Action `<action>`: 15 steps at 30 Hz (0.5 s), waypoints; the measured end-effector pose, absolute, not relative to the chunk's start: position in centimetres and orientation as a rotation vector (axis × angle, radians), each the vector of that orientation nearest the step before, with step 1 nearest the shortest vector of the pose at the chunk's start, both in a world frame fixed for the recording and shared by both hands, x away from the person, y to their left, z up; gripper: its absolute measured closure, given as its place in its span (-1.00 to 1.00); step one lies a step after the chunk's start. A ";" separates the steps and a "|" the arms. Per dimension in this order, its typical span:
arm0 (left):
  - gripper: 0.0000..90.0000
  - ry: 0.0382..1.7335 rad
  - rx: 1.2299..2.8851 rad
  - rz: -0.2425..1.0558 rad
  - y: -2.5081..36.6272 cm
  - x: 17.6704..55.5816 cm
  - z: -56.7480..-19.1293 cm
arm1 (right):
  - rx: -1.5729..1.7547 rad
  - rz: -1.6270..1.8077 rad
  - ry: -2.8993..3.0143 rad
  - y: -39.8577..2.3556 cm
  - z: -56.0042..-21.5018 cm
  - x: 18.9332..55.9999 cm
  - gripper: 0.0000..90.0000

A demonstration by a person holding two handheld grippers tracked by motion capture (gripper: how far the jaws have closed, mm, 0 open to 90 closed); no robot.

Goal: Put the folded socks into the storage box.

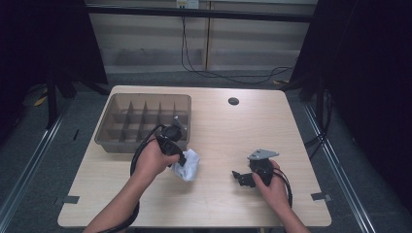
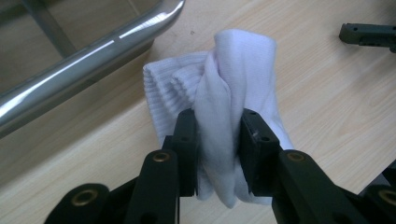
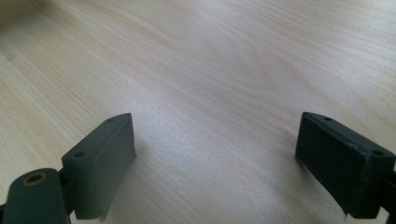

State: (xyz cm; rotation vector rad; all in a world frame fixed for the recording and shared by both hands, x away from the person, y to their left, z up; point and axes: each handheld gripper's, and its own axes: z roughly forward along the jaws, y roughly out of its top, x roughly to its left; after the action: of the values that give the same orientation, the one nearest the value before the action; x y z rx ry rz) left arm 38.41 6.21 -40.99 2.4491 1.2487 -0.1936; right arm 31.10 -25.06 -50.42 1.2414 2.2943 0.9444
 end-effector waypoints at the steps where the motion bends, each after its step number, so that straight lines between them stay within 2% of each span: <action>1: 0.56 1.246 2.451 -0.197 6.3 38.5 -40.9 | 1.240 0.944 2.294 -25.1 -50.4 31.1 -0.74; 15: 0.56 1.253 2.442 -0.192 6.6 39.0 -39.1 | 1.242 0.946 2.292 -25.1 -50.4 31.1 -0.74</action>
State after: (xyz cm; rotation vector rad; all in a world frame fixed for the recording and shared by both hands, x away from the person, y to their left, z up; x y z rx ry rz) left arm 38.97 6.63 -39.10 2.4419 1.2534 -0.1917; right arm 31.10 -25.06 -50.42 1.2416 2.2925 0.9456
